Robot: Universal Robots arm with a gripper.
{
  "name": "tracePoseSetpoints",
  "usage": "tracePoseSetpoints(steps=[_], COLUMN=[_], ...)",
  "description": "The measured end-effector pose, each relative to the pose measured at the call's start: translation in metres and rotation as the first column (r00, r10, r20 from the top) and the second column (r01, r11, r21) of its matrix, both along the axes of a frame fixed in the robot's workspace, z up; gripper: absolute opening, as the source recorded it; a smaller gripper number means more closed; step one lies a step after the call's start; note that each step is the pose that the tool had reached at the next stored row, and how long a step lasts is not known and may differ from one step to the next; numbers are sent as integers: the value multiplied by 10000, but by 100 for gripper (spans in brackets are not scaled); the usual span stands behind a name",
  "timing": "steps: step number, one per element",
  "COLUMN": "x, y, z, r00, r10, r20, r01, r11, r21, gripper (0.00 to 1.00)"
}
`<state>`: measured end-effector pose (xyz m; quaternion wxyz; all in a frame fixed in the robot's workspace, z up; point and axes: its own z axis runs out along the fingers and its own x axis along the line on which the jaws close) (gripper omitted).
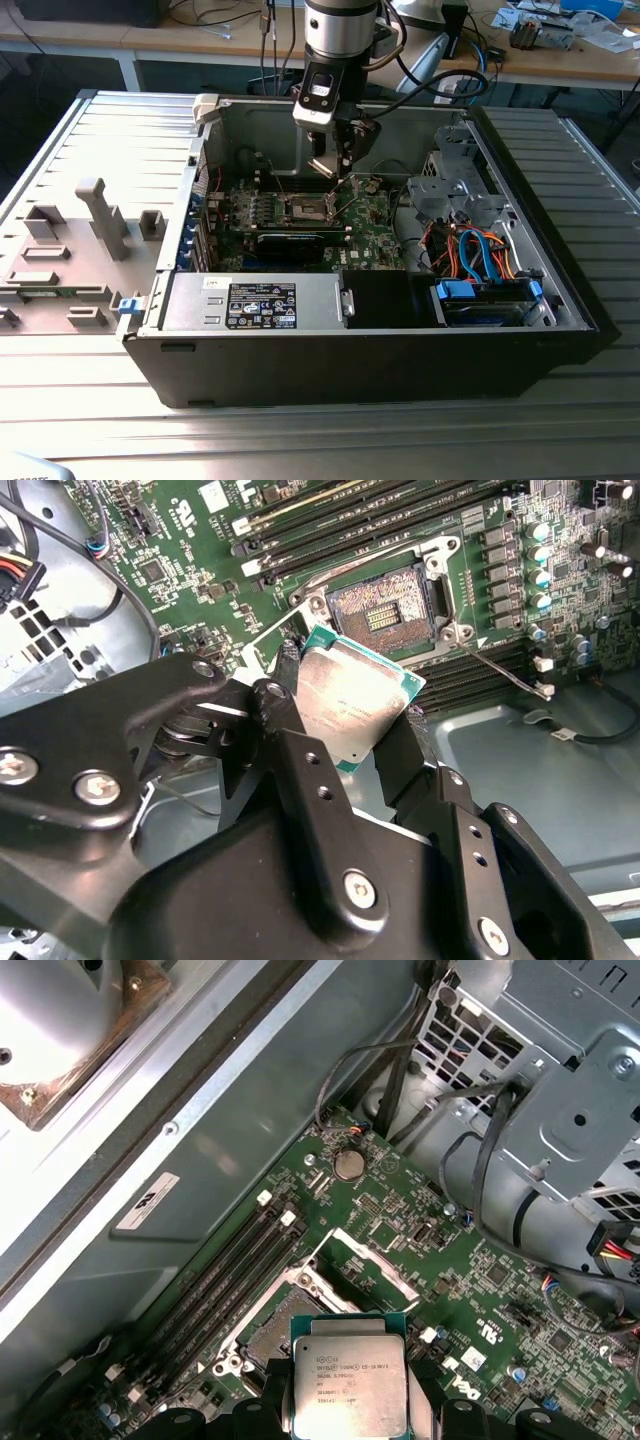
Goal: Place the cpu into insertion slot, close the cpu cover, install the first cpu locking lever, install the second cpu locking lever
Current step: 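Place the cpu into insertion slot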
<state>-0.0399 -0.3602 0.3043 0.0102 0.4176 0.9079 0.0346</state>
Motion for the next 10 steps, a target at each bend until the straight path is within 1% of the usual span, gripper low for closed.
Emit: tracePoseSetpoints(steps=[10], x=[-1], y=[0], z=[-2], r00=[9999], r10=[-121], r20=[-1], r01=[121], r11=[9999], r21=[0], gripper=[55])
